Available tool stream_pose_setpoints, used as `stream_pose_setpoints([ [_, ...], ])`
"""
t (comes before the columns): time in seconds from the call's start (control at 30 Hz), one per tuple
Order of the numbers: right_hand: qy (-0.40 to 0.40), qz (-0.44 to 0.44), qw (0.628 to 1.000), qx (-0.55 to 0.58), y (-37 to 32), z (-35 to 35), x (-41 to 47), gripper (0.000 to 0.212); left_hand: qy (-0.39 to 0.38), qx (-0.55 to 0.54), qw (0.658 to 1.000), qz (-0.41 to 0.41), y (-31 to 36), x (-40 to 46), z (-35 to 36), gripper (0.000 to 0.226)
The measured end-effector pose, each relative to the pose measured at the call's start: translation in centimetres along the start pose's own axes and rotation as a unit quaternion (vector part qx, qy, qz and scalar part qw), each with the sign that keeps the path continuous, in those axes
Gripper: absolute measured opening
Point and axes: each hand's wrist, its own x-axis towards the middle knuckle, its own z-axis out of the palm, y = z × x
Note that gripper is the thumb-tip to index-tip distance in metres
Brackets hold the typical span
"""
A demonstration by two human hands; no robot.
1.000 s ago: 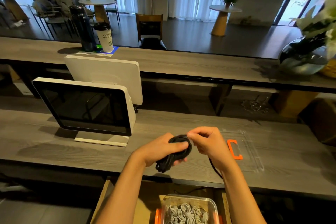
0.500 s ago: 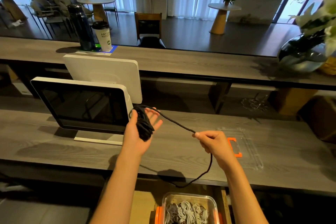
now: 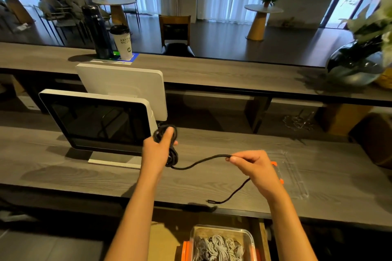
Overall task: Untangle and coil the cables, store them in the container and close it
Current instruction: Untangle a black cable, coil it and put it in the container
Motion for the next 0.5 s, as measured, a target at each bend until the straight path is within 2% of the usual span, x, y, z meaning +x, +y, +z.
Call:
stream_pose_setpoints([
  [0.07,0.005,-0.022,1.0,0.006,-0.7,0.2,0.0,0.015,-0.073,0.103,0.992,0.011,-0.3,-0.1,0.4,0.035],
  [0.17,0.02,-0.042,0.999,0.01,-1.3,0.5,0.1,0.013,-0.199,0.184,0.962,0.019,-0.8,-0.9,1.1,0.042],
  [0.3,0.071,-0.059,0.996,0.02,-1.6,1.0,0.4,0.013,-0.349,0.188,0.918,0.024,-1.1,-2.0,1.9,0.075],
  [0.37,0.085,-0.057,0.995,0.02,-1.5,1.2,0.4,0.015,-0.444,0.173,0.879,0.027,-1.0,-2.3,1.9,0.088],
  [0.43,0.094,-0.049,0.994,0.016,-1.3,1.5,0.6,0.015,-0.52,0.177,0.835,0.035,-0.5,-3.2,2.2,0.079],
  [0.5,0.106,-0.023,0.994,0.016,-1.0,1.9,0.8,0.015,-0.54,0.169,0.824,0.028,-0.3,-3.6,2.7,0.046],
])
